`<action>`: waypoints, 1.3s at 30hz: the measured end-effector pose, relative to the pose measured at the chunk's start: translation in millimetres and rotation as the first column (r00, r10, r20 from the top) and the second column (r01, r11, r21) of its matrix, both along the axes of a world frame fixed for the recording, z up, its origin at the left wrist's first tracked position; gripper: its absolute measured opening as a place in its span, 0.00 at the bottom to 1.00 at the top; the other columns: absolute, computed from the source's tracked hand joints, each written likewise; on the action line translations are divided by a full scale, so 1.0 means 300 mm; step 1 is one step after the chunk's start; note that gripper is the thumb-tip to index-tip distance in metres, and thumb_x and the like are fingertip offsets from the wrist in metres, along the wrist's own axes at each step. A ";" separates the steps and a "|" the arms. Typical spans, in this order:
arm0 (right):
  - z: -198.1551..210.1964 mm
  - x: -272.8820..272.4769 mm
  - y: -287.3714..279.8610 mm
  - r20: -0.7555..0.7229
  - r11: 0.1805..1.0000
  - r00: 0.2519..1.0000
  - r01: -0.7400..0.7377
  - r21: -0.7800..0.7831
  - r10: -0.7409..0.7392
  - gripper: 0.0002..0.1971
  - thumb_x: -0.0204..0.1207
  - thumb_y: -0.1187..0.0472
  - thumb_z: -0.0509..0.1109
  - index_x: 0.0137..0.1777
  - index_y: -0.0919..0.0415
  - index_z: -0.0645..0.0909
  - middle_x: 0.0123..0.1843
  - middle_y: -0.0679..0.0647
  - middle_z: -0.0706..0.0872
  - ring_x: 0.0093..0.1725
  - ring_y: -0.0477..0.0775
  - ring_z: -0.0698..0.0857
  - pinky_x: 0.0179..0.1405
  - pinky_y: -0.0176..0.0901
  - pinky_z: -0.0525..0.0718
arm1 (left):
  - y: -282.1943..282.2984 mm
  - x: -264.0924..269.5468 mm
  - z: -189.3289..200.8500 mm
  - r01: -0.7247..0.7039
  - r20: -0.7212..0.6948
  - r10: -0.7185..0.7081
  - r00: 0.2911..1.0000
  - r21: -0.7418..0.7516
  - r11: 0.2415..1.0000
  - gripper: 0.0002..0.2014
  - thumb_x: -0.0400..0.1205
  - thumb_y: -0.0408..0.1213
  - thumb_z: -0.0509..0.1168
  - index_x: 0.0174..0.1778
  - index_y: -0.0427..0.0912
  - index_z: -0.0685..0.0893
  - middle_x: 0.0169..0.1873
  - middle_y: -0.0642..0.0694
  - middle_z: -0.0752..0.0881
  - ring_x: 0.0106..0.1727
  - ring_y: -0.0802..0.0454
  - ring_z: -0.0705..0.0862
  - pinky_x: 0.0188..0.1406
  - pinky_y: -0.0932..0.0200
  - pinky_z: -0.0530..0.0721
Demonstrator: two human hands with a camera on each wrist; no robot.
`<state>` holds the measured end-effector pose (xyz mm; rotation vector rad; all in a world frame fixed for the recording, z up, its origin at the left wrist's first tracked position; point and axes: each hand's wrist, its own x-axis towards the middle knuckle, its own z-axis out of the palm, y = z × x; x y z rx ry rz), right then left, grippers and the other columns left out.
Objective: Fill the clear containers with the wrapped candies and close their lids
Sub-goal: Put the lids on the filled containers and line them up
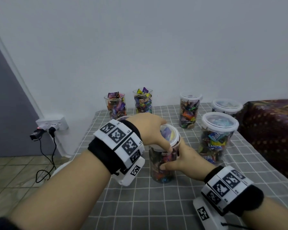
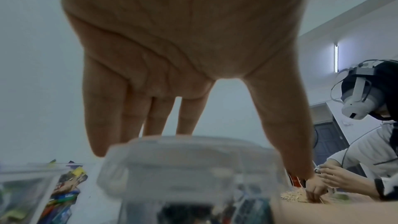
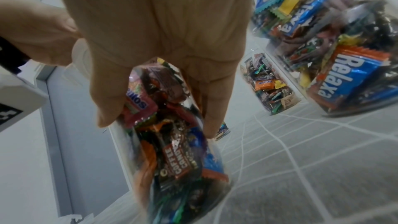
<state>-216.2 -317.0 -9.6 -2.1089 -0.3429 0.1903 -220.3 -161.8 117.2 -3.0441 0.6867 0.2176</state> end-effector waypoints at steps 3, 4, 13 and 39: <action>0.000 0.000 0.000 -0.011 1.000 1.000 -0.003 0.004 0.003 0.51 0.56 0.51 0.85 0.77 0.47 0.58 0.67 0.44 0.79 0.66 0.44 0.79 0.67 0.48 0.79 | 0.002 0.009 0.008 -0.005 -0.013 0.005 1.000 -0.029 1.000 0.44 0.71 0.63 0.69 0.80 0.49 0.63 0.75 0.50 0.73 0.72 0.48 0.73 0.66 0.56 0.72; 0.002 -0.001 0.001 -0.011 1.000 1.000 -0.007 -0.001 0.007 0.50 0.57 0.51 0.85 0.76 0.47 0.59 0.67 0.45 0.79 0.65 0.45 0.79 0.66 0.48 0.80 | 0.001 0.011 0.010 -0.006 -0.015 0.006 1.000 -0.038 0.999 0.44 0.71 0.63 0.69 0.80 0.49 0.63 0.76 0.50 0.72 0.73 0.49 0.72 0.66 0.56 0.72; 0.007 -0.005 0.001 -0.014 1.000 1.000 -0.006 -0.017 0.006 0.54 0.59 0.51 0.84 0.80 0.48 0.54 0.70 0.45 0.77 0.68 0.46 0.77 0.68 0.48 0.78 | -0.014 0.013 -0.003 -0.003 -0.021 0.003 1.000 -0.012 1.000 0.45 0.70 0.63 0.70 0.81 0.52 0.62 0.75 0.50 0.73 0.72 0.49 0.73 0.63 0.56 0.73; 0.076 -0.039 0.018 0.189 0.983 0.981 0.005 0.182 -0.040 0.38 0.64 0.61 0.82 0.66 0.44 0.61 0.59 0.33 0.77 0.56 0.20 0.76 0.52 0.16 0.72 | 0.155 -0.037 -0.321 -0.436 -0.446 -0.028 0.895 -0.884 0.168 0.10 0.83 0.39 0.59 0.54 0.57 0.82 0.49 0.58 0.87 0.52 0.63 0.83 0.60 0.54 0.81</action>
